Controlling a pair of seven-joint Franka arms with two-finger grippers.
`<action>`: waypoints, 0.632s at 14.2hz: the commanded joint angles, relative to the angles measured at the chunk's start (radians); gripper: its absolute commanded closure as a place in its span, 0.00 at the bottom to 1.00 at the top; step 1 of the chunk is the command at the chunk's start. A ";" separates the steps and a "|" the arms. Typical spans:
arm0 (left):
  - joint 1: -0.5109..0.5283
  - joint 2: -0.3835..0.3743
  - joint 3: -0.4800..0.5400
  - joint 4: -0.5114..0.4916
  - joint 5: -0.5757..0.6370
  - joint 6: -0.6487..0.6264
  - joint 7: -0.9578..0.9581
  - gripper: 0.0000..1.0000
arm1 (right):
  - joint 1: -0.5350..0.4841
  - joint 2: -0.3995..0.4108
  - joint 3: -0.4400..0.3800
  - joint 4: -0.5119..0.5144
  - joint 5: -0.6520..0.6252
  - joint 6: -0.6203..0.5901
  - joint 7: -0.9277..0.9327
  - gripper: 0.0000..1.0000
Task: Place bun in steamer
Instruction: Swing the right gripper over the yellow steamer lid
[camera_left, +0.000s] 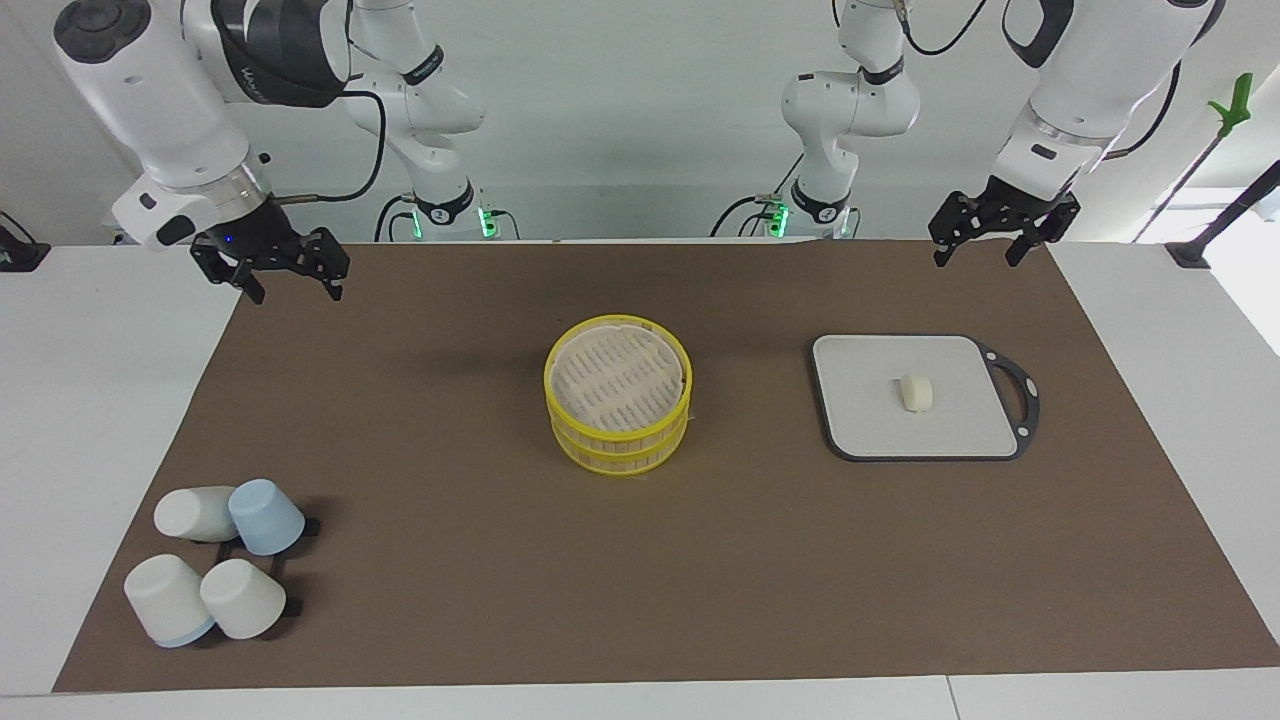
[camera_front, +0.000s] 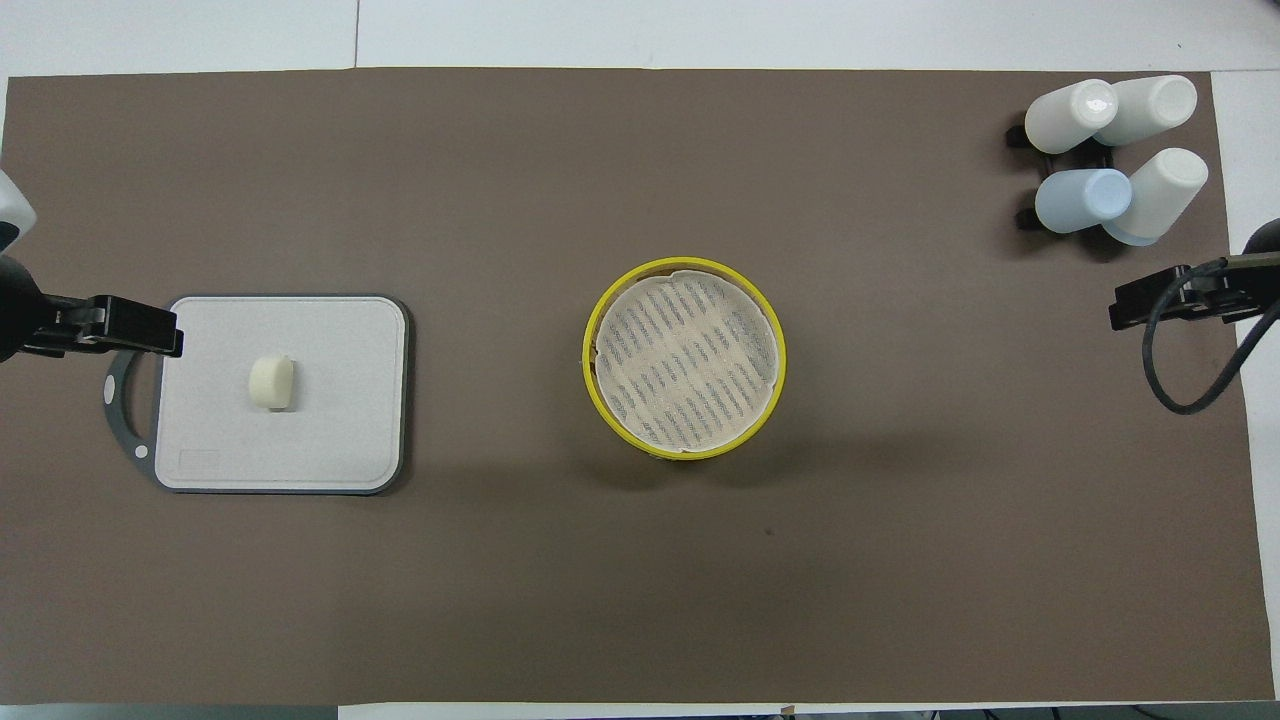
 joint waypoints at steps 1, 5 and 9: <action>-0.014 -0.008 0.007 0.003 0.020 0.003 -0.010 0.00 | -0.024 0.006 0.013 0.011 -0.006 -0.015 -0.014 0.00; -0.013 -0.008 0.005 0.003 0.020 0.003 -0.011 0.00 | -0.022 0.006 0.013 0.011 -0.006 -0.012 -0.014 0.00; -0.013 -0.008 0.007 0.002 0.020 0.003 -0.011 0.00 | 0.007 0.006 0.027 0.004 0.003 0.020 0.000 0.00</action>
